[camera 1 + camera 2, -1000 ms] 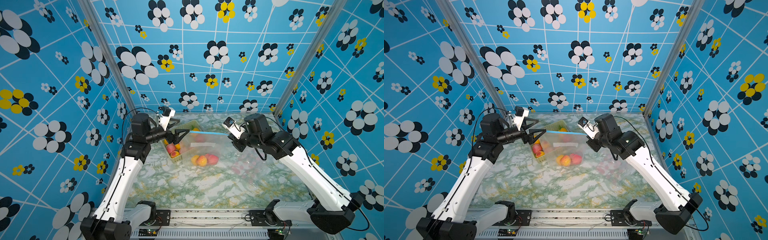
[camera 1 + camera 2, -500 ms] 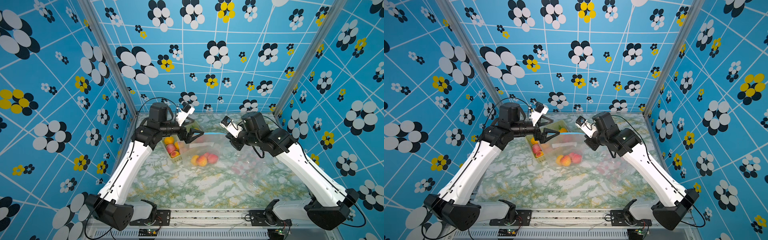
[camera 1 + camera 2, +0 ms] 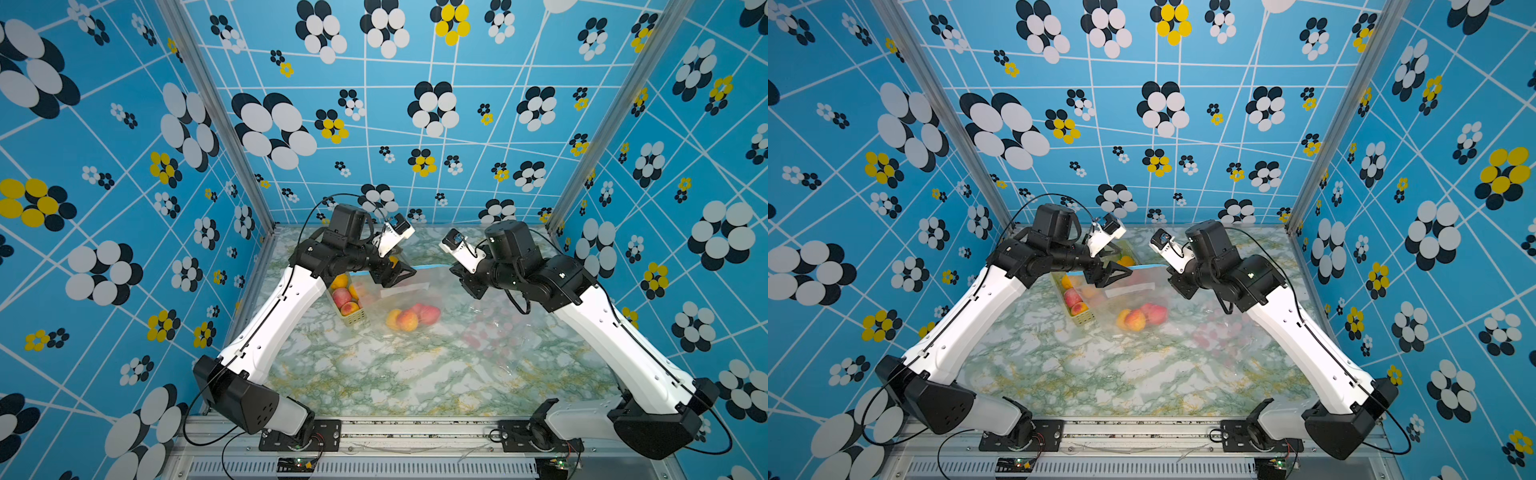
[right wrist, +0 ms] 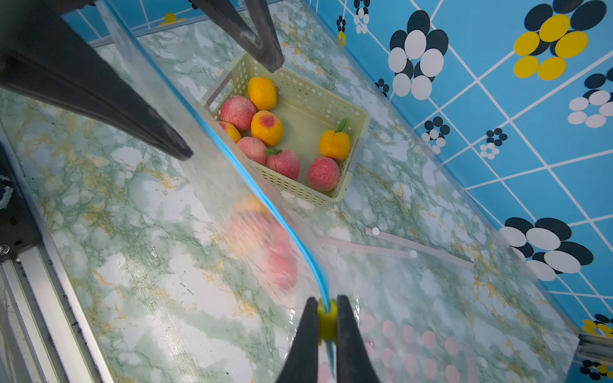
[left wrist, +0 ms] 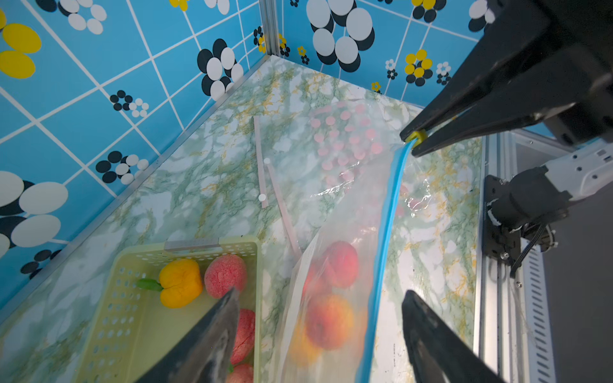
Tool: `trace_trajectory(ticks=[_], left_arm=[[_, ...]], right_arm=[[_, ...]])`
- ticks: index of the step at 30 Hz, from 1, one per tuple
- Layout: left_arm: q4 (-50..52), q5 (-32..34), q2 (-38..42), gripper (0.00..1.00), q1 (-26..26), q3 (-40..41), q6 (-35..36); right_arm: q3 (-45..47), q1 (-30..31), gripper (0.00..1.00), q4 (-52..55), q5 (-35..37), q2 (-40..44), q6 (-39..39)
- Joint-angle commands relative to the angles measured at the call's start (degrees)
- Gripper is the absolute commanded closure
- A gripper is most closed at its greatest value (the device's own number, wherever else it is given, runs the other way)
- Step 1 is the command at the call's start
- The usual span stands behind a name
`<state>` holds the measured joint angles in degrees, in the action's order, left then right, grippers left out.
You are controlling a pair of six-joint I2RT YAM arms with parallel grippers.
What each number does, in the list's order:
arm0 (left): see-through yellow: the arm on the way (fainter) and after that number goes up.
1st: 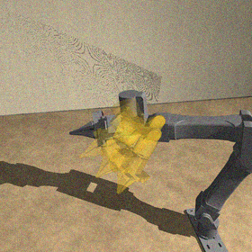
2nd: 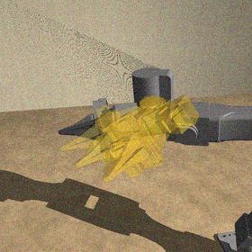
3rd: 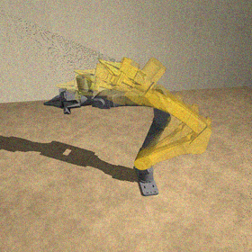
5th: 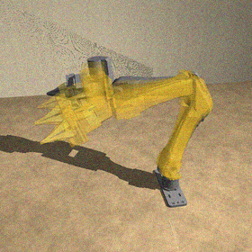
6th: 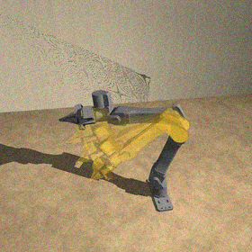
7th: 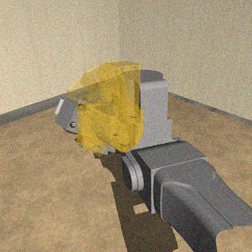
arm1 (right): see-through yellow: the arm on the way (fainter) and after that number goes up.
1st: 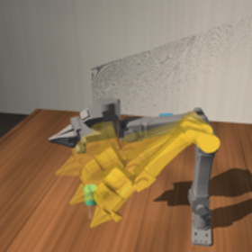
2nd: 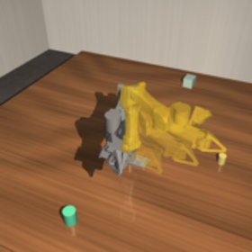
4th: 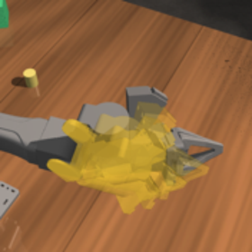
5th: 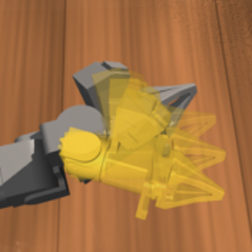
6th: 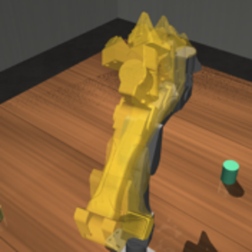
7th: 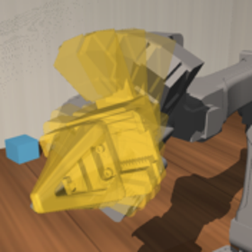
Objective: Place the peach in a zip-top bag and seal the zipper
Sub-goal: Pick up the zipper food storage bag at the center of the board.
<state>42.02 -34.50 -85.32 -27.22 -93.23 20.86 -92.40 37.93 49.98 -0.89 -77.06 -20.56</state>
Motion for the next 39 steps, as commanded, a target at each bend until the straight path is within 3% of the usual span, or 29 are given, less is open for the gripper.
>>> trace_trajectory(ticks=[1, 4, 9, 15, 18, 25, 28, 32, 39], left_arm=[[4.56, 0.05, -1.74, 0.27, -0.80, -2.04, 3.06], [5.48, -2.04, -1.92, 0.35, -1.27, -1.99, 3.79], [5.40, -2.39, -2.05, 0.58, -1.87, -1.90, 3.08], [4.64, -1.51, -1.69, 1.00, -2.13, -2.21, 0.87], [2.36, -0.80, -0.61, 1.00, -2.07, -2.53, -2.60], [-4.59, 7.94, 3.81, 1.00, 0.70, -4.33, -17.45], [-7.22, 7.48, 5.87, 1.00, 4.59, -5.11, -25.12], [-10.58, 9.92, 9.37, 1.00, 10.56, -4.81, -31.15], [-13.15, 15.24, 12.64, 1.00, 22.84, -4.52, -32.57]], right_arm=[[-1.21, -0.16, 0.89, -0.56, -1.58, -0.64, 0.25], [-0.70, -0.17, 0.89, -0.96, -1.06, -0.64, 0.49], [0.29, -0.15, 0.89, -2.44, -0.58, -0.02, 0.96], [3.07, -0.18, 0.88, -4.31, 0.15, 1.53, 1.86], [4.03, -0.15, 0.77, -5.39, 0.61, 2.33, 2.73], [4.66, -0.17, 0.21, -9.05, 1.56, 6.17, 7.27], [7.00, -0.17, 0.04, -13.38, 2.53, 9.62, 11.15], [10.98, -0.18, 0.01, -19.78, 7.01, 14.03, 15.95], [13.20, -0.13, 0.01, -23.07, 20.06, 13.06, 20.01]])
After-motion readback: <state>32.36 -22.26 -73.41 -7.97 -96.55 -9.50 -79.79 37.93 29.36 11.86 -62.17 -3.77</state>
